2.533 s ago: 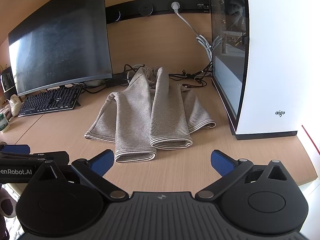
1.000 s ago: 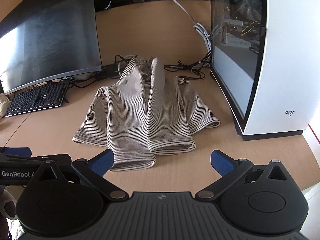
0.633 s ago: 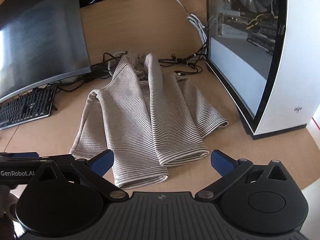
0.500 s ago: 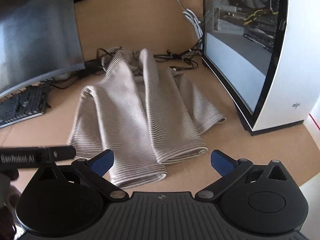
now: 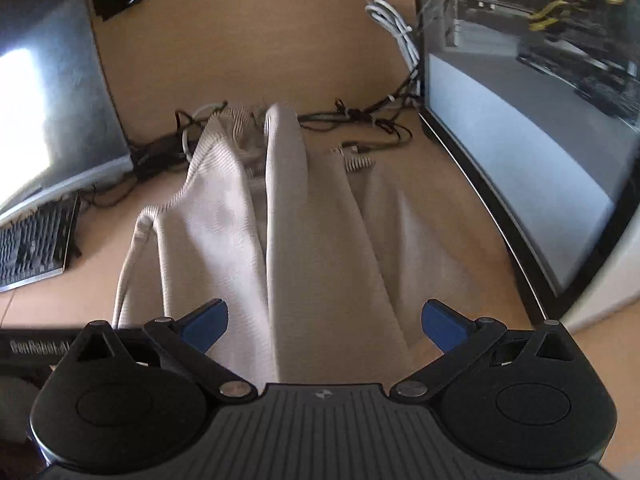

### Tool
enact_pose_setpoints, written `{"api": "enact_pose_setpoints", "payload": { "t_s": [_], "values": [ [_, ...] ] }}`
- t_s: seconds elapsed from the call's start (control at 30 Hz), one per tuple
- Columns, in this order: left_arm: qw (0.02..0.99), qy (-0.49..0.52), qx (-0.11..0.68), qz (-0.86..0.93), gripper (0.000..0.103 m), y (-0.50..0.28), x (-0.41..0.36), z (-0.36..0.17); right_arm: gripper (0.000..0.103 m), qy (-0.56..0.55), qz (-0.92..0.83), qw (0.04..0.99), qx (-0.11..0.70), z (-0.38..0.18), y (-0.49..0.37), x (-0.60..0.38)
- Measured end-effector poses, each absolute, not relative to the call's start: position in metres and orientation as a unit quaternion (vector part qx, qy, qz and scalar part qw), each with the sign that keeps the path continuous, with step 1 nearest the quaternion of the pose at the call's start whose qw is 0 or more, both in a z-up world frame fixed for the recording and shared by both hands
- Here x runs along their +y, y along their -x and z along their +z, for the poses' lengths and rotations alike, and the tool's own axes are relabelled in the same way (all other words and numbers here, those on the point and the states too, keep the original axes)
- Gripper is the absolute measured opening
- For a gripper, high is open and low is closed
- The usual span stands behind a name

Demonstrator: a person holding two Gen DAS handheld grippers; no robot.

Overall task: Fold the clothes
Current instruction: 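Move both tools down onto the sweater's collar edge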

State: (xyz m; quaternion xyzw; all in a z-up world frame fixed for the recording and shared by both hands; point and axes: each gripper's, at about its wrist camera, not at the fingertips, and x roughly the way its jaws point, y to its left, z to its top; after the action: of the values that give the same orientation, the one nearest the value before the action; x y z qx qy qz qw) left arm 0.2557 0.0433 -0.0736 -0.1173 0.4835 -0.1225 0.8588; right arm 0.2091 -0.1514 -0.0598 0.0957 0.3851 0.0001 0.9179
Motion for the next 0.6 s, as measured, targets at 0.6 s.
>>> {"api": "enact_pose_setpoints", "payload": {
  "t_s": [0.6],
  "values": [
    [0.854, 0.061, 0.495, -0.147, 0.103, -0.261, 0.041, -0.088, 0.103, -0.217, 0.082, 0.879, 0.417, -0.116, -0.257, -0.182]
  ]
}}
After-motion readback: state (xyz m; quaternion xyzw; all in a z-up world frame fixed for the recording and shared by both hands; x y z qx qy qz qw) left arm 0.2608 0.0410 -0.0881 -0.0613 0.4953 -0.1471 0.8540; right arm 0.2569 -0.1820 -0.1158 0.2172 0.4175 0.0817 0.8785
